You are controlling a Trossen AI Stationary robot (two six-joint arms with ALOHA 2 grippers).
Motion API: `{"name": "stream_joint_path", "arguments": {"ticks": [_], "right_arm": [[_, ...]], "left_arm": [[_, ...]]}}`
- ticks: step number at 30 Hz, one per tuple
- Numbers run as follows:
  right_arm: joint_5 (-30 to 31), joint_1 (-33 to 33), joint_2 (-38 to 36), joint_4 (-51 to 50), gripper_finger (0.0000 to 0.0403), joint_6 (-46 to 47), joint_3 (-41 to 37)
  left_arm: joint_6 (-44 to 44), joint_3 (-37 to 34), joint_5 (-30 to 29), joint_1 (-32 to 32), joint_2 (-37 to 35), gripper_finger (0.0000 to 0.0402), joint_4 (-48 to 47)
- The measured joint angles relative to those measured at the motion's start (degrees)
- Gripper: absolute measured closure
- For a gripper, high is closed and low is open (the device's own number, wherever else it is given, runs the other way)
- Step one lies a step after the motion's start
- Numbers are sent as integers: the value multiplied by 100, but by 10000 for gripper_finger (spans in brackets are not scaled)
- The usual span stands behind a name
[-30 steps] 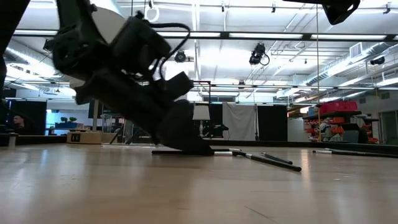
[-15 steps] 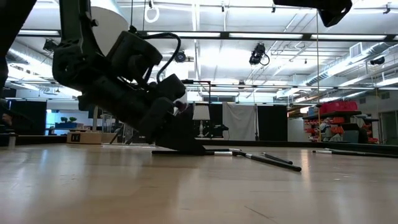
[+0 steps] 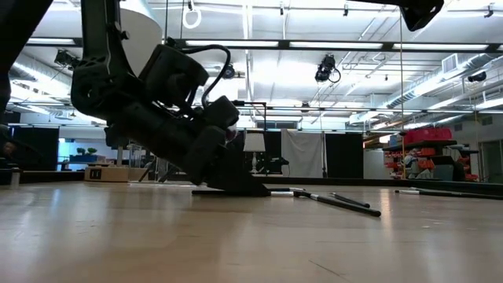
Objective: Put items in baskets/containers
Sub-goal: Put the eyeshadow brush into the transparent organizer
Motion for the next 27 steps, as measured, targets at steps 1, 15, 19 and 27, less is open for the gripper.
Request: {"name": "stream_joint_path", "arguments": {"ticks": [1, 15, 19, 27], "right_arm": [[0, 0, 0, -1, 268, 0, 0], [-34, 0, 0, -14, 268, 1, 0], [-59, 0, 0, -44, 268, 17, 0], [-61, -6, 195, 2, 268, 30, 0]], "left_arm": [[-3, 0, 0, 0, 5, 336, -3], [39, -11, 153, 59, -209, 389, -140], [66, -45, 107, 16, -481, 389, -382], [199, -475, -865, -420, -1396, 389, -428]]}}
